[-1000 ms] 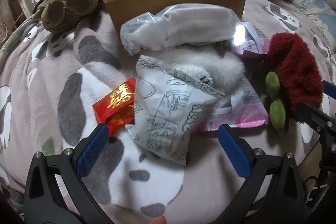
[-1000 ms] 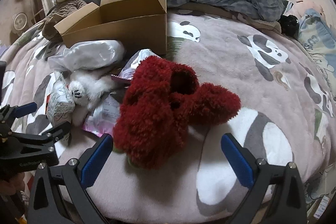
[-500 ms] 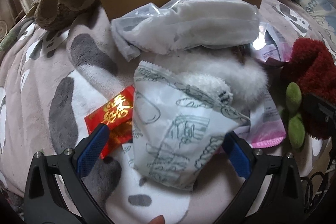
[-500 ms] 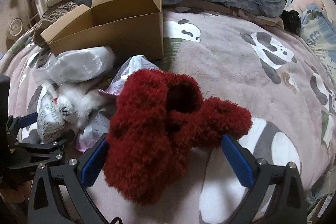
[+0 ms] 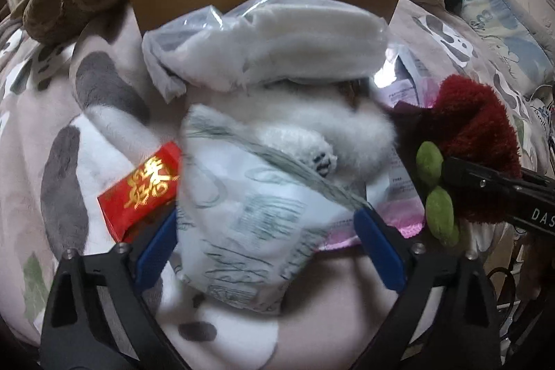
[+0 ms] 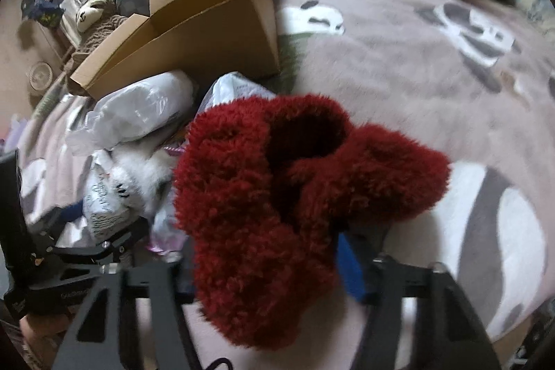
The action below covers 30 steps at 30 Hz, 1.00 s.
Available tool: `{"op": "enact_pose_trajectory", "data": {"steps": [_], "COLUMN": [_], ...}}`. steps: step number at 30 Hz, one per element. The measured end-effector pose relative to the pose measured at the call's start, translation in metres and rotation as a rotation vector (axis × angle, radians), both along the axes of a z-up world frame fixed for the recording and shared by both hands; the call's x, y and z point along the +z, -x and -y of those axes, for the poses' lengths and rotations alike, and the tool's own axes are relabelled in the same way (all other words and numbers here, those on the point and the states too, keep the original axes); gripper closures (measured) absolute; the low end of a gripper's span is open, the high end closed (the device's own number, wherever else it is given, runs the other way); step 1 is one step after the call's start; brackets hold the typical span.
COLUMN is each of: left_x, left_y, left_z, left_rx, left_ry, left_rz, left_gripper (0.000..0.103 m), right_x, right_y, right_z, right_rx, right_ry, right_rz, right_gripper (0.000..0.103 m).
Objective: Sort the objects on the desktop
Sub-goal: 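Close the left tool on the white pouch while the right tool grasps the red plush, then lift the white pouch with the left tool while the right tool carries the red plush into the box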
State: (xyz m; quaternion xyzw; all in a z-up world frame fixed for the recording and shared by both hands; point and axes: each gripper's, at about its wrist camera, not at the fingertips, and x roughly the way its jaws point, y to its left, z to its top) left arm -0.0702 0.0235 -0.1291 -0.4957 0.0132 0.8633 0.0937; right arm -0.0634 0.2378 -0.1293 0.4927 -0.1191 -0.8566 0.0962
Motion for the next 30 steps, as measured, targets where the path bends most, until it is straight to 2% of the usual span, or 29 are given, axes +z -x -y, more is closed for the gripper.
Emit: {"op": "enact_pose_trajectory", "data": {"steps": [1,3,6,10,15,20,30], "left_x": [0.0,0.002,0.005,0.008,0.018,0.028,0.043], "left_y": [-0.001,-0.002,-0.004,-0.005,-0.017,-0.03,-0.056], "left_z": [0.0,0.004,0.019,0.031,0.03,0.023,0.022], "left_rx": [0.004,0.021,0.059,0.089,0.084,0.067,0.065], "left_ry": [0.024,0.04,-0.018,-0.057,-0.045,0.015,0.003], "left_rz": [-0.007,-0.017,-0.012,-0.004,-0.011,-0.039,-0.064], "left_gripper": [0.02,0.036,0.046,0.049,0.05,0.05,0.05], "right_x": [0.0,0.005,0.012,0.019,0.031,0.04,0.061], "right_y": [-0.001,-0.005,-0.012,-0.019,-0.032,-0.043,-0.065], "right_z": [0.001,0.003,0.006,0.005,0.004,0.0,-0.002], "right_rx": [0.001,0.007,0.014,0.014,0.017,0.018,0.022], "right_ry": [0.005,-0.014,-0.04,-0.039,-0.069,-0.077,-0.065], "right_rz": [0.001,-0.016,-0.041,-0.059,-0.093,-0.114,-0.155], "right_gripper": [0.054,0.062,0.067,0.072,0.076,0.077,0.079]}}
